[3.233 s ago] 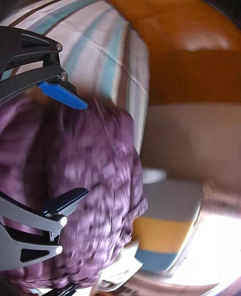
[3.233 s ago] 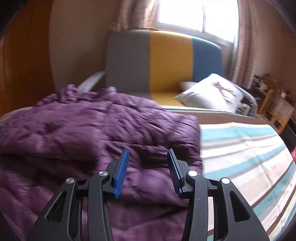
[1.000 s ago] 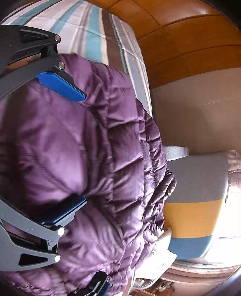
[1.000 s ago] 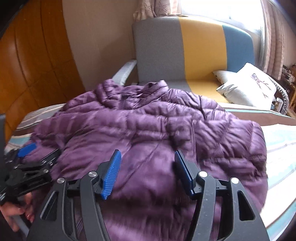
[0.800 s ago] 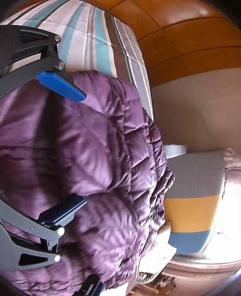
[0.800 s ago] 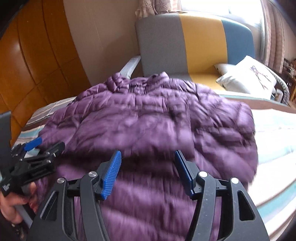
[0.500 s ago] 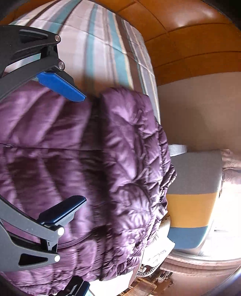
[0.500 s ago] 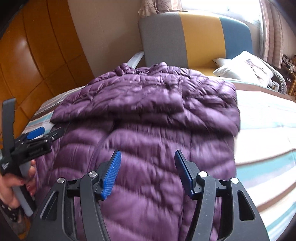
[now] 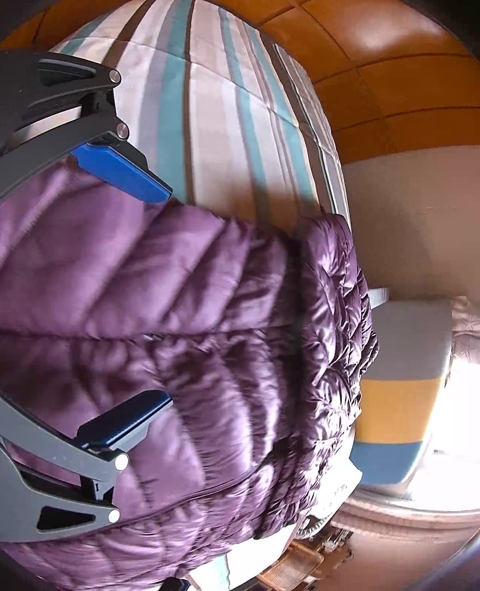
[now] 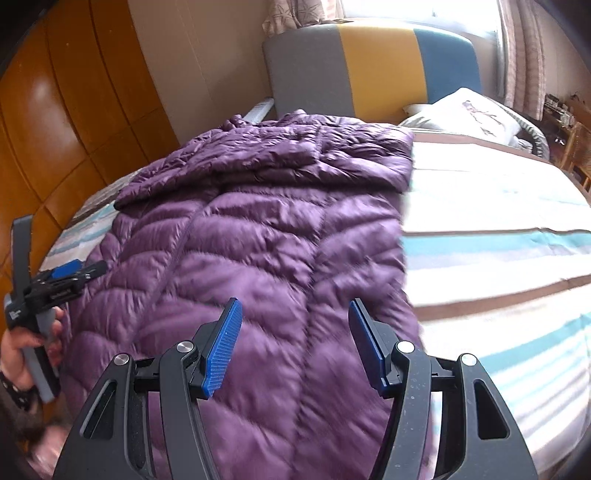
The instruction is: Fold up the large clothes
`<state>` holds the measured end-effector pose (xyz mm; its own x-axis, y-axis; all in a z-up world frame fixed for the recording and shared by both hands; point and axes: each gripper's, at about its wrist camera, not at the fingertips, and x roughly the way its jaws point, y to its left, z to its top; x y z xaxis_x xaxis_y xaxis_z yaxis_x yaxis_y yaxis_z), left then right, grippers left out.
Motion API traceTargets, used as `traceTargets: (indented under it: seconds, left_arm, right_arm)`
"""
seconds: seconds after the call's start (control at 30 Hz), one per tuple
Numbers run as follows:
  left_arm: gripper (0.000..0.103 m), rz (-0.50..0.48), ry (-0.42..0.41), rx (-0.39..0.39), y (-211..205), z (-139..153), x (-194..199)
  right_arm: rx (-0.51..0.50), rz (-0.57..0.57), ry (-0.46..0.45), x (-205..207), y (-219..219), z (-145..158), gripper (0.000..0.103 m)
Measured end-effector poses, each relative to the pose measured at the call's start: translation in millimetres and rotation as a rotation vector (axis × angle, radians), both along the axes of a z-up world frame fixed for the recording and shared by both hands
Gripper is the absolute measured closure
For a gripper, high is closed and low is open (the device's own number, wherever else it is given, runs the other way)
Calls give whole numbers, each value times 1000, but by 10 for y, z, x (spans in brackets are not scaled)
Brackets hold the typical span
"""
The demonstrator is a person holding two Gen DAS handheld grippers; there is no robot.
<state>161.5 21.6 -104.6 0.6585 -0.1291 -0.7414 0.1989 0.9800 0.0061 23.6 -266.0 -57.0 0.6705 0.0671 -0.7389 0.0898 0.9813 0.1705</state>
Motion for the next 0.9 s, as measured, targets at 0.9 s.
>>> traceTargets:
  seconds: [0.9]
  left_arm:
    - [36,-90,121,-59,757,-182,-990]
  right_arm:
    - [200,-51,116,-948,-464,-329,72]
